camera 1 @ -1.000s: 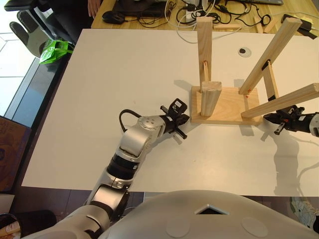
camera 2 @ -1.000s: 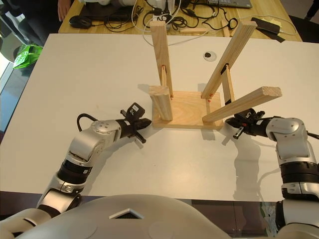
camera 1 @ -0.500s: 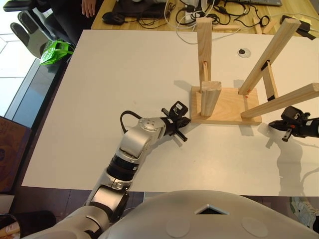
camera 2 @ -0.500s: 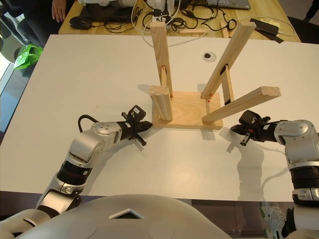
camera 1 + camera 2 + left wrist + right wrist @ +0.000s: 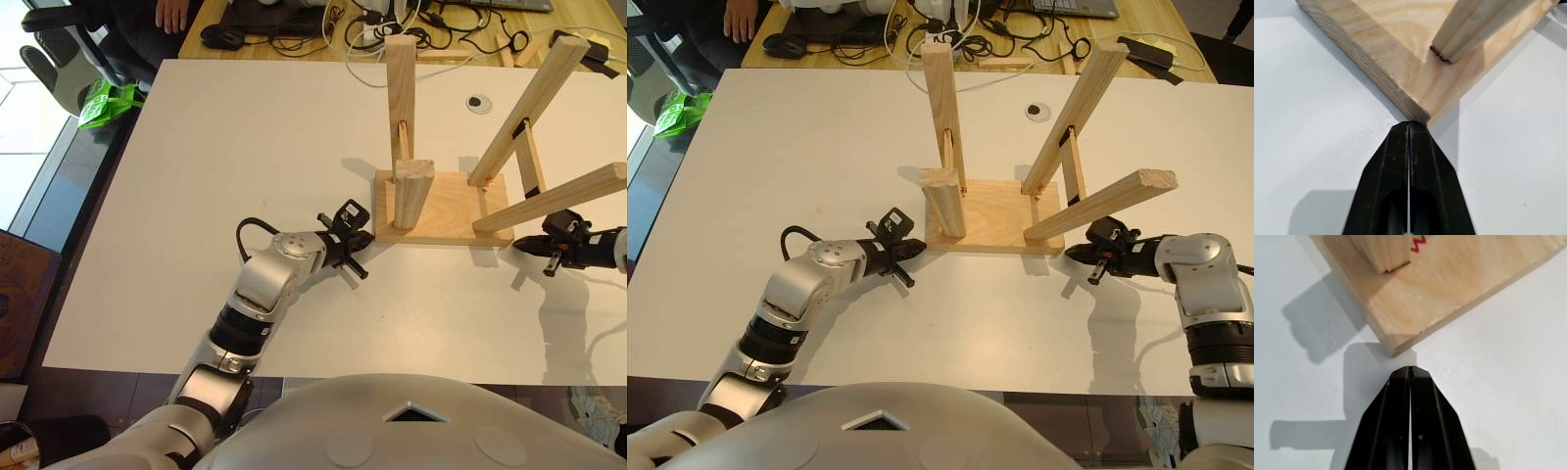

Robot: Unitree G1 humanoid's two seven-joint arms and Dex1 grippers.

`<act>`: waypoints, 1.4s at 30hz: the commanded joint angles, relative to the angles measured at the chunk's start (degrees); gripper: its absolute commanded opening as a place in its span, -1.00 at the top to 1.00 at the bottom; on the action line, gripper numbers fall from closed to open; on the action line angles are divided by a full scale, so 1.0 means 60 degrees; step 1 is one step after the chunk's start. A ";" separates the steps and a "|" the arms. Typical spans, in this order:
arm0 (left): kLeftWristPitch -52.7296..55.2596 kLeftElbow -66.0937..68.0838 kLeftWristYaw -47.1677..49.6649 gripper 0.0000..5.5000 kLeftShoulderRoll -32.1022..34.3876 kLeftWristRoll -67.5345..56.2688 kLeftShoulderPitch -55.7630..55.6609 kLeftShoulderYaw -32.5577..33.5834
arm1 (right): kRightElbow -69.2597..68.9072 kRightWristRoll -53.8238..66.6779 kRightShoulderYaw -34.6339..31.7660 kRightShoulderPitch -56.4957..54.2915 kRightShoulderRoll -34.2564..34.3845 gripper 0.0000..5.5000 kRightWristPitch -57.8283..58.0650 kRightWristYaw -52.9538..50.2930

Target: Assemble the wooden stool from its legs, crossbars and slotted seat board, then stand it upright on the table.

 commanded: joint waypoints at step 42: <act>0.0188 -0.0439 -0.0510 0.99 0.0098 -0.0493 -0.0051 0.0318 | -0.1666 0.1501 -0.0340 0.0761 0.0471 1.00 0.2044 0.0499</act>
